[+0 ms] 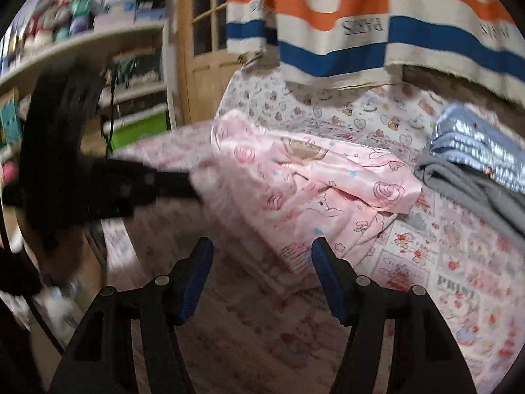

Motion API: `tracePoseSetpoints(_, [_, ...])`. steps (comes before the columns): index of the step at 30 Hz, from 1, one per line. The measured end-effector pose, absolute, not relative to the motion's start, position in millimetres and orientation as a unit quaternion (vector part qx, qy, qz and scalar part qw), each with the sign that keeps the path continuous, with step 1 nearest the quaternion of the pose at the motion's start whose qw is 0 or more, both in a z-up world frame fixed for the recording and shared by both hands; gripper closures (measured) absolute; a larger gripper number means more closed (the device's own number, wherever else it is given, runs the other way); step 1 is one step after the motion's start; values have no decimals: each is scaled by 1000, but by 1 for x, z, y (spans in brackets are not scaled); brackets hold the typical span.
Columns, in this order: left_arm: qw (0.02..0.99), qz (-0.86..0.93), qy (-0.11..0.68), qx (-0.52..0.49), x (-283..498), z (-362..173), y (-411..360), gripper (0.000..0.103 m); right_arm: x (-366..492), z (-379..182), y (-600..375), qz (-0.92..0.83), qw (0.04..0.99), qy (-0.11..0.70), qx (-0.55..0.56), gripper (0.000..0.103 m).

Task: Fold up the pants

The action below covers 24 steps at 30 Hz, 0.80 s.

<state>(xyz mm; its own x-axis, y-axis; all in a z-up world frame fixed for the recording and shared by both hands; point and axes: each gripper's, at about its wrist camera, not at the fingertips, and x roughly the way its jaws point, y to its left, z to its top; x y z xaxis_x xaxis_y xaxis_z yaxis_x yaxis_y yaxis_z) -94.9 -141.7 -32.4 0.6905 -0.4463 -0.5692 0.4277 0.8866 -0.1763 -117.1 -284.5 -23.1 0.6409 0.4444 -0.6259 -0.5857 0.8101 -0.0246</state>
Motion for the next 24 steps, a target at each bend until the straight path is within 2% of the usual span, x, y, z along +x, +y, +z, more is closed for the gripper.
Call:
tracePoseSetpoints(8, [913,-248,320,-51,-74,-22,-133,94,-103,-38,-277,277,878,349,-175,39])
tracePoseSetpoints(9, [914,-248,319,-48,-73,-21,-133,94,-101,-38,-277,276,878,350,-175,43])
tracePoseSetpoints(11, [914,-247,319,-48,-71,-21,-132,94,-99,-38,-275,259,883,340,-192,48])
tracePoseSetpoints(19, [915,-248,313,-51,-68,-17,-127,94,-109,-31,-259,218,895,259,-291,45])
tracePoseSetpoints(20, [916,-248,312,-48,-68,-17,-127,94,-109,-30,-258,221,893,257,-295,52])
tracePoseSetpoints(21, [916,-248,311,-47,-68,-16,-127,94,-109,-28,-257,226,892,257,-295,66])
tracePoseSetpoints(24, [918,-253,302,-40,-72,-15,-123,93,-104,-19,-257,236,892,264,-279,77])
